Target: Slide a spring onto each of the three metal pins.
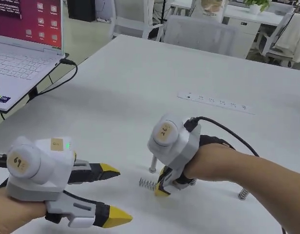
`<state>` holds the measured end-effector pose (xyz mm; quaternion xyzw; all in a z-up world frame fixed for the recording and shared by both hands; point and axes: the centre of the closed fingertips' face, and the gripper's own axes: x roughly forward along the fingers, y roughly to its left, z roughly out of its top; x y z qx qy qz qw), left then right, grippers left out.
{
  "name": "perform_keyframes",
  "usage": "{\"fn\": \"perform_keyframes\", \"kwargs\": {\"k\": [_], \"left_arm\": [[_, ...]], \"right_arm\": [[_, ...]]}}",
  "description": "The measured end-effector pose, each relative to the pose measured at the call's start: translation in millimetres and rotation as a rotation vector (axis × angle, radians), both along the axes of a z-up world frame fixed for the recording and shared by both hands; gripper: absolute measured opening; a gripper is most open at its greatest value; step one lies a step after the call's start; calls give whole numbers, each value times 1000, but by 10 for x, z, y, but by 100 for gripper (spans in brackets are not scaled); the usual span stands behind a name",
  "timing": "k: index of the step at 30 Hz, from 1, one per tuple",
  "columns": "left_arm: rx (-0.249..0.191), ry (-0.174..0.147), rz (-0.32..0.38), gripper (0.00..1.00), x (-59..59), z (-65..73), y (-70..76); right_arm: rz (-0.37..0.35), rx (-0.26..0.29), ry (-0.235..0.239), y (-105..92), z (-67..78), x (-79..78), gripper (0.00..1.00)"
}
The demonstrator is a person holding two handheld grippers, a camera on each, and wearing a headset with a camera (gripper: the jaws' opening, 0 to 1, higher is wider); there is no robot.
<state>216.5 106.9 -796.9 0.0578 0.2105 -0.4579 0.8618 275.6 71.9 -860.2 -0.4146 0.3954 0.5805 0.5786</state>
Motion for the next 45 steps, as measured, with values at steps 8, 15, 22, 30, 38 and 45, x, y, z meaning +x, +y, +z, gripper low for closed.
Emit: {"fn": "perform_keyframes", "kwargs": {"k": [8, 15, 22, 30, 38, 45], "left_arm": [[2, -4, -6, 53, 15, 9, -12], [8, -10, -17, 52, 34, 10, -34], [11, -18, -32, 50, 53, 41, -68], [10, -24, -53, 46, 47, 74, -126], [-6, -35, -67, 38, 38, 124, -146], [-28, -59, -93, 28, 20, 202, -197]], "right_arm": [[6, -3, -11, -9, 6, -16, 8], [27, 13, -20, -28, 150, -98, 8], [75, 3, -15, -99, 304, -235, 8], [118, 15, 6, -100, 476, -390, 8], [154, 20, 6, -74, 583, -485, 8], [179, 25, -3, -56, 652, -522, 8]]}}
